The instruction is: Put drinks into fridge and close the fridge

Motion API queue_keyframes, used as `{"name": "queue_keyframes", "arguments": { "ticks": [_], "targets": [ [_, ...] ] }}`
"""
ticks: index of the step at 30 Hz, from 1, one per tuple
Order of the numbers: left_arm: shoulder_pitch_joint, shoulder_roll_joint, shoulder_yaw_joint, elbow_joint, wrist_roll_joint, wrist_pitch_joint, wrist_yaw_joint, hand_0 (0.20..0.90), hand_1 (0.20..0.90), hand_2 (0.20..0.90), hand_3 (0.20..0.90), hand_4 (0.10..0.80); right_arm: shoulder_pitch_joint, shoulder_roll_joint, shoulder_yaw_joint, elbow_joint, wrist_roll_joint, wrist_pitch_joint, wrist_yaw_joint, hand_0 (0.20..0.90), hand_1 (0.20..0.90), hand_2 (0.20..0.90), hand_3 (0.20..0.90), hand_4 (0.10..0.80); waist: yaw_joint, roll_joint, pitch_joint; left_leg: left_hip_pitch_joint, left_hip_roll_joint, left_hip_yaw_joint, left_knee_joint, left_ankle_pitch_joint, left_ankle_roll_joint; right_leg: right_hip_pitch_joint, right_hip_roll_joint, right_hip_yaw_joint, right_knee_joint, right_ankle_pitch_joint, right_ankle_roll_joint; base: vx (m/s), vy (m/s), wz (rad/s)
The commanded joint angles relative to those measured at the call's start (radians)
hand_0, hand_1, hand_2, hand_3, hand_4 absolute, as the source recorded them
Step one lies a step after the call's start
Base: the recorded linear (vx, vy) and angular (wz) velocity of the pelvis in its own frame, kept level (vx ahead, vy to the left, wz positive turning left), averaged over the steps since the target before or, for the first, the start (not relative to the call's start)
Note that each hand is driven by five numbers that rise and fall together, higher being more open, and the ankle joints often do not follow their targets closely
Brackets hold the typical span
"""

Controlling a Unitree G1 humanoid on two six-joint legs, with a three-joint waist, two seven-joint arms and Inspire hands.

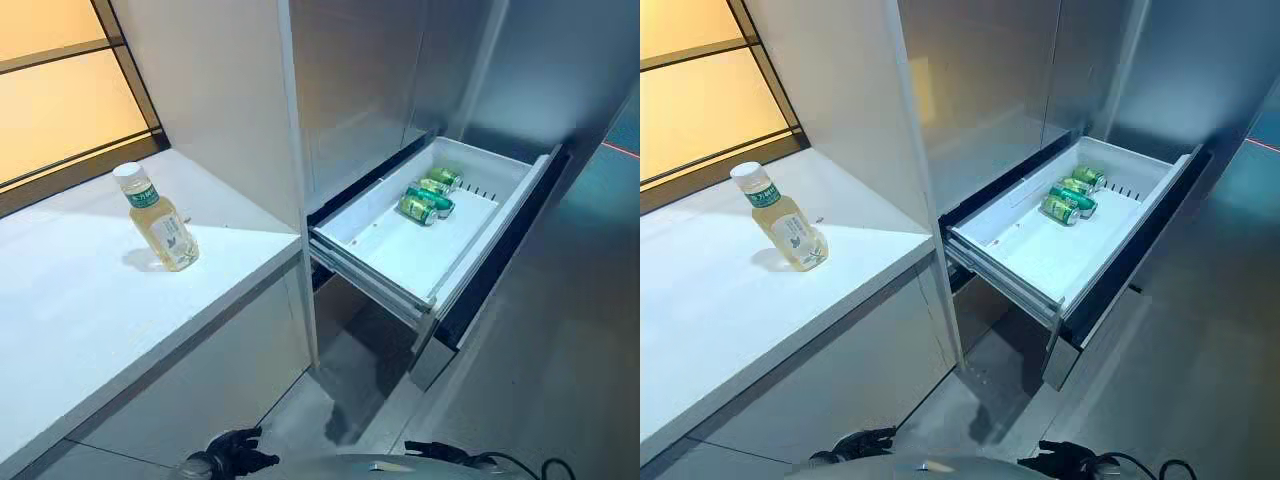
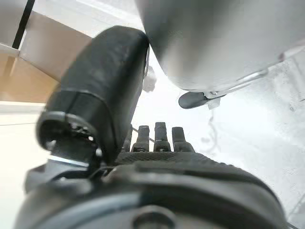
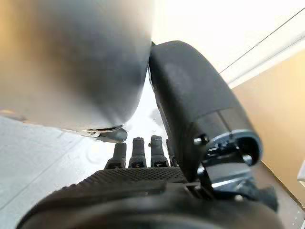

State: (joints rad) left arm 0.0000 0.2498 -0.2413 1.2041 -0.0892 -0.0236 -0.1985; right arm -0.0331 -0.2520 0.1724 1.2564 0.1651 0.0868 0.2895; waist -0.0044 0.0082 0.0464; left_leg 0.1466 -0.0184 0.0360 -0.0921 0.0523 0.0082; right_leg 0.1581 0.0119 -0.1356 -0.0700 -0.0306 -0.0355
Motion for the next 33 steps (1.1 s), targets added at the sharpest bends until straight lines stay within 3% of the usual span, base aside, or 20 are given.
{"name": "queue_keyframes", "arguments": {
  "ticks": [1, 6, 10, 13, 14, 16, 17, 20, 23, 26, 28, 33],
  "targets": [
    [-0.04, -0.014, -0.004, 0.048, -0.044, -0.036, -0.015, 0.9, 0.9, 0.9, 0.9, 0.8, -0.039, -0.001, 0.015, 0.043, 0.004, -0.012, 0.012, 0.9, 0.9, 0.9, 0.9, 0.8, 0.004, -0.002, 0.012, -0.004, -0.025, 0.05, 0.041, -0.11, 0.026, -0.048, -0.034, -0.005, 0.051, -0.006, 0.081, 0.0, 0.0, 0.0],
    [-0.04, -0.016, 0.007, 0.047, -0.058, -0.065, 0.032, 0.9, 0.9, 0.9, 0.9, 0.8, -0.039, -0.002, 0.011, 0.046, 0.006, -0.015, 0.013, 0.9, 0.9, 0.9, 0.9, 0.8, 0.007, -0.003, 0.017, -0.003, -0.027, 0.046, 0.043, -0.112, 0.028, -0.045, -0.035, -0.008, 0.052, -0.007, 0.079, 0.0, 0.0, 0.0],
    [-0.039, -0.009, -0.003, 0.038, 0.039, -0.166, 0.088, 0.9, 0.9, 0.9, 0.9, 0.8, -0.042, -0.004, 0.012, 0.051, 0.006, -0.016, 0.014, 0.9, 0.9, 0.9, 0.9, 0.8, 0.008, -0.003, 0.018, 0.0, -0.028, 0.044, 0.042, -0.111, 0.026, -0.042, -0.034, -0.008, 0.051, -0.008, 0.077, 0.0, 0.0, 0.0],
    [-0.048, 0.003, -0.035, 0.015, 0.055, -0.215, 0.048, 0.9, 0.9, 0.9, 0.9, 0.8, -0.045, -0.009, 0.019, 0.045, 0.007, -0.013, 0.016, 0.9, 0.9, 0.9, 0.9, 0.8, 0.005, -0.001, 0.02, 0.001, -0.026, 0.045, 0.039, -0.11, 0.025, -0.043, -0.032, -0.006, 0.053, -0.01, 0.078, 0.0, 0.0, 0.0],
    [-0.062, 0.014, -0.054, -0.029, 0.033, -0.214, -0.059, 0.9, 0.9, 0.9, 0.9, 0.8, -0.051, -0.016, 0.026, 0.035, 0.007, -0.005, 0.019, 0.9, 0.9, 0.9, 0.9, 0.8, 0.003, 0.003, 0.024, 0.001, -0.025, 0.045, 0.038, -0.109, 0.024, -0.046, -0.031, -0.003, 0.056, -0.011, 0.079, 0.0, 0.0, 0.0],
    [-0.075, 0.031, -0.074, -0.103, -0.029, -0.171, -0.204, 0.9, 0.9, 0.9, 0.9, 0.8, -0.057, -0.03, 0.029, 0.023, 0.004, 0.006, 0.025, 0.9, 0.9, 0.9, 0.9, 0.8, 0.001, 0.008, 0.028, -0.001, -0.023, 0.047, 0.038, -0.108, 0.022, -0.05, -0.031, -0.002, 0.058, -0.01, 0.081, -0.046, 0.023, -0.03],
    [-0.091, 0.05, -0.089, -0.208, -0.118, -0.092, -0.4, 0.9, 0.9, 0.9, 0.9, 0.8, -0.064, -0.046, 0.033, 0.005, 0.004, 0.022, 0.031, 0.9, 0.9, 0.9, 0.9, 0.8, 0.0, 0.016, 0.032, -0.004, -0.022, 0.049, 0.036, -0.106, 0.022, -0.055, -0.031, 0.0, 0.058, -0.008, 0.083, -0.054, 0.032, -0.07],
    [-0.107, 0.097, -0.105, -0.367, -0.213, 0.028, -0.607, 0.9, 0.9, 0.9, 0.9, 0.8, -0.068, -0.065, 0.034, -0.014, 0.002, 0.037, 0.041, 0.9, 0.9, 0.9, 0.9, 0.8, -0.001, 0.028, 0.036, -0.006, -0.019, 0.051, 0.032, -0.102, 0.021, -0.061, -0.031, 0.003, 0.061, -0.005, 0.085, -0.034, 0.03, -0.1],
    [-0.155, 0.161, -0.079, -0.564, -0.416, 0.136, -0.853, 0.9, 0.9, 0.9, 0.9, 0.8, -0.065, -0.073, 0.041, -0.021, 0.0, 0.036, 0.041, 0.9, 0.9, 0.9, 0.9, 0.8, -0.005, 0.038, 0.037, -0.003, -0.018, 0.049, 0.023, -0.099, 0.02, -0.064, -0.033, 0.007, 0.061, 0.001, 0.092, -0.005, 0.009, -0.02],
    [-0.189, 0.192, -0.044, -0.772, -0.532, 0.208, -0.927, 0.9, 0.9, 0.9, 0.9, 0.8, -0.052, -0.067, 0.032, -0.007, -0.004, 0.007, 0.035, 0.9, 0.9, 0.9, 0.9, 0.8, -0.004, 0.043, 0.038, -0.003, -0.02, 0.045, 0.024, -0.101, 0.021, -0.063, -0.035, 0.008, 0.062, 0.001, 0.093, 0.0, 0.0, 0.0],
    [-0.198, 0.196, -0.032, -0.887, -0.569, 0.237, -0.928, 0.9, 0.9, 0.9, 0.9, 0.8, -0.047, -0.062, 0.029, 0.0, -0.004, -0.004, 0.028, 0.9, 0.9, 0.9, 0.9, 0.8, -0.002, 0.044, 0.037, -0.003, -0.021, 0.041, 0.024, -0.104, 0.023, -0.061, -0.035, 0.011, 0.06, 0.0, 0.092, 0.0, 0.0, 0.0],
    [-0.219, 0.199, 0.032, -1.285, -0.831, 0.278, -0.869, 0.9, 0.9, 0.9, 0.9, 0.8, -0.018, -0.047, 0.015, 0.041, -0.007, -0.057, 0.008, 0.9, 0.9, 0.9, 0.9, 0.8, 0.006, 0.047, 0.03, 0.01, -0.028, 0.021, 0.015, -0.114, 0.034, -0.043, -0.032, 0.017, 0.05, -0.009, 0.088, 0.009, 0.0, 0.0]
  ]
}}
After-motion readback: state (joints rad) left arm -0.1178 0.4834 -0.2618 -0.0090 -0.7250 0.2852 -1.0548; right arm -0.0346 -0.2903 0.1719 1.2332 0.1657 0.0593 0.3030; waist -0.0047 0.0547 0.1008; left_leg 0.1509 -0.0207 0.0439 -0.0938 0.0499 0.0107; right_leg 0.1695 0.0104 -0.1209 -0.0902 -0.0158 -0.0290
